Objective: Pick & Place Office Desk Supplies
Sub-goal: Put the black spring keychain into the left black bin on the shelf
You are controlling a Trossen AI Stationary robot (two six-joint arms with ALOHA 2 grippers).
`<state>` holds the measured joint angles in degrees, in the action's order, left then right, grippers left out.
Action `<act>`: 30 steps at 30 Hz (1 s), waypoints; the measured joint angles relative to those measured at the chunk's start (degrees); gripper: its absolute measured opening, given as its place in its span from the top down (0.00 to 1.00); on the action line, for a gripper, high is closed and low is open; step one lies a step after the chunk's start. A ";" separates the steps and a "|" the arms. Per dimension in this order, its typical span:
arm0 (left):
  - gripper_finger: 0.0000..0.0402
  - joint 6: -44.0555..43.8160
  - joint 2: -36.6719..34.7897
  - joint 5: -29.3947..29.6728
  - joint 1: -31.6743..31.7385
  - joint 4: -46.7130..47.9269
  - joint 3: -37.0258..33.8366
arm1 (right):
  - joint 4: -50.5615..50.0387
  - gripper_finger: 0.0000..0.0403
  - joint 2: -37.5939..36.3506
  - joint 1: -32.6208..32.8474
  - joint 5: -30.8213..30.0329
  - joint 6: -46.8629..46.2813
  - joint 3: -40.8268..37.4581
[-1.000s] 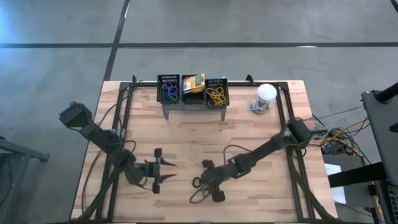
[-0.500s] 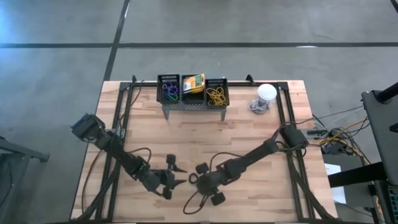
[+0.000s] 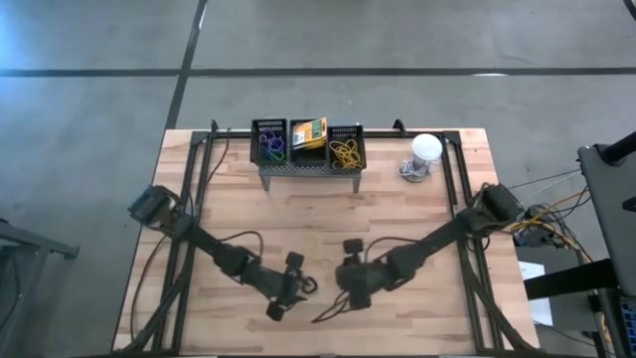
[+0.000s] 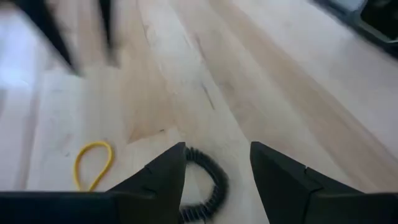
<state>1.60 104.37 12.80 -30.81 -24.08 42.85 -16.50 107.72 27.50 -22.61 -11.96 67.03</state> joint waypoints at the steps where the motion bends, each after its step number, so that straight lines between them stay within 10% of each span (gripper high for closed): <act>1: 0.54 -0.12 0.35 -1.04 0.84 3.23 1.95 | 0.17 0.75 -1.51 0.51 -3.18 -0.84 -1.83; 12: 0.59 -6.13 6.41 -9.61 5.15 28.27 15.11 | 19.13 0.77 -14.76 3.00 -18.77 -3.65 -20.41; 20: 0.88 -6.11 6.41 -9.59 4.76 29.65 15.37 | 32.48 0.78 -16.38 2.87 -19.67 0.23 -26.71; 30: 0.97 -9.87 -12.18 1.76 3.37 46.14 16.44 | 34.60 0.80 -13.79 1.16 -19.60 -0.19 -26.77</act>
<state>-8.27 92.19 14.55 -27.44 22.06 59.29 18.10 93.93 28.66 -42.22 -12.15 40.26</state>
